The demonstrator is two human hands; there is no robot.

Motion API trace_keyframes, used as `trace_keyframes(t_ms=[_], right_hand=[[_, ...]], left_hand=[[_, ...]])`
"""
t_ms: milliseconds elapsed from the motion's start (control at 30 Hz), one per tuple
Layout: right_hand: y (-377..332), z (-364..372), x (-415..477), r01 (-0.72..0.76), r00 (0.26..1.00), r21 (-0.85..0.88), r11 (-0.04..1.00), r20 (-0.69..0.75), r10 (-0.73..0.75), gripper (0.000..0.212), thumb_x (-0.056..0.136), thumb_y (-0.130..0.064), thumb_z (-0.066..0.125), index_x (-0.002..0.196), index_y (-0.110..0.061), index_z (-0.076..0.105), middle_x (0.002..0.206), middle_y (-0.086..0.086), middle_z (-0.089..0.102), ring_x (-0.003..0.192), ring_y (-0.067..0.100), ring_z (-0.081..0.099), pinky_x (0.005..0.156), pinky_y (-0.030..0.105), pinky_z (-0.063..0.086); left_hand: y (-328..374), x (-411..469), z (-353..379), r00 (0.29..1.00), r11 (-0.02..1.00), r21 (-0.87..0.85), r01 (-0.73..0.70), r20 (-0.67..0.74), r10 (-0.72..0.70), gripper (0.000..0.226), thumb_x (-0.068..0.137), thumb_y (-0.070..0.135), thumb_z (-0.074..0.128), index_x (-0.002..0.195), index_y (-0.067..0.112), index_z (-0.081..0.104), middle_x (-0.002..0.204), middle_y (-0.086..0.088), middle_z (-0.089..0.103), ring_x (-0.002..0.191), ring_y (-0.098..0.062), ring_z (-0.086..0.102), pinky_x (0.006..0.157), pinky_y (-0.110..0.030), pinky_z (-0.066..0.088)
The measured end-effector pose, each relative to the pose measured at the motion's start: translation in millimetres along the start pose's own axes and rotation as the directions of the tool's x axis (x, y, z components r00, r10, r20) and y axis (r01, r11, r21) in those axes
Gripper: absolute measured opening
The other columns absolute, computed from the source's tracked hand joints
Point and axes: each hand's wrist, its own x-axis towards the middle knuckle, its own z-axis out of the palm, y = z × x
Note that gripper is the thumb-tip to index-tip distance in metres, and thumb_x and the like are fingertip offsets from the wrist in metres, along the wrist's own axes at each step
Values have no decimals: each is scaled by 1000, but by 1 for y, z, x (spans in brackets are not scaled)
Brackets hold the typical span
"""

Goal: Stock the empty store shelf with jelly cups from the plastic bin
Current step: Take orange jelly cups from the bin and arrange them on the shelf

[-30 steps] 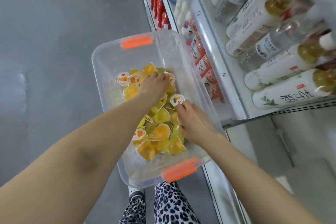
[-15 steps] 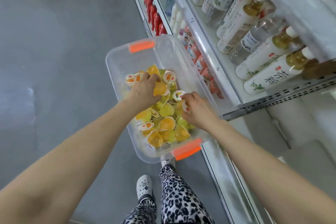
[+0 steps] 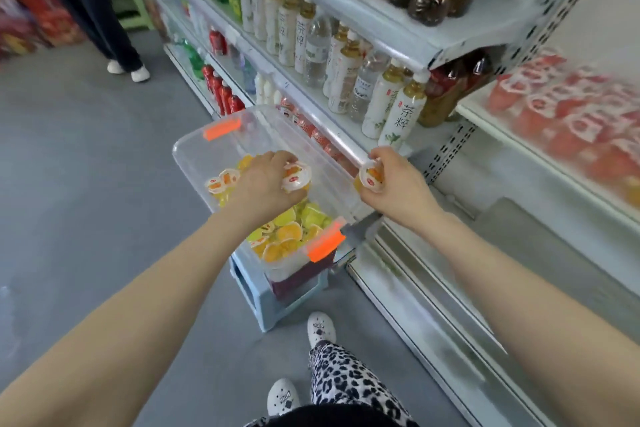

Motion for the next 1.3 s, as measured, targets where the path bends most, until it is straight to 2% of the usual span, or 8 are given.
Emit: trace_keyframes(t_ms=[233,400,500,700,833,967,1133,1300], right_hand=[[21,-91,-51,-89,982,-54,995,-170,79,46,71,-38,75,102,-26,42,95,-6,57,84,16,52,62,27,30],[40,-156,-89,-137,943,-113,984,-318,95,40,71,-38,72,98,-30,44,95,-7,54,85,15,50,67,27,31],[57,-194,-114,-162,914,-166,973,-396,84,34,75,-38,69,99,-28,47,98,-7,54,87,14,48,71,28,33],[111,-276,-172,-286,850,-193,938,-504,155,36,74,-33,69,104,-23,52,106,0,59,100,21,53,82,33,40],[159,-320,-207,-429,798,-143,892,-522,301,35,73,-34,68,102,-29,49,105,-1,59,99,22,54,79,30,37],[203,-333,-227,-569,742,-77,818,-477,471,35,71,-30,70,99,-27,49,104,3,59,90,22,52,74,29,34],[238,-315,-234,-554,807,-146,819,-333,487,31,73,-31,69,97,-23,51,101,5,58,90,25,53,70,30,33],[259,-310,-228,-524,835,-158,837,-291,467,31,78,-31,69,102,-20,52,108,5,57,99,26,54,73,29,33]], left_hand=[[87,15,-8,975,975,-9,-221,30,221,57,80,46,69,127,17,54,120,-5,58,114,-27,49,96,-34,37],[158,27,-14,930,930,2,-368,10,368,57,74,48,70,123,23,55,118,0,59,111,-24,51,90,-37,42],[202,31,-10,892,892,-10,-452,-12,452,54,73,49,71,119,25,56,114,2,60,107,-23,51,85,-33,38],[301,30,13,828,826,-53,-561,-57,558,61,75,56,67,126,26,54,121,4,59,113,-20,49,89,-32,38],[357,27,31,813,810,-66,-583,-31,582,64,76,60,63,127,22,54,123,2,59,115,-20,49,95,-34,39],[396,20,49,805,804,-48,-593,-26,592,61,77,58,64,126,22,55,124,4,58,118,-20,48,98,-34,40],[417,8,64,816,815,-44,-578,-24,577,61,78,50,65,130,22,54,125,3,58,117,-20,46,96,-32,39],[428,3,74,834,834,-30,-551,-21,551,59,76,54,67,123,21,57,120,5,61,107,-19,49,91,-32,40]])
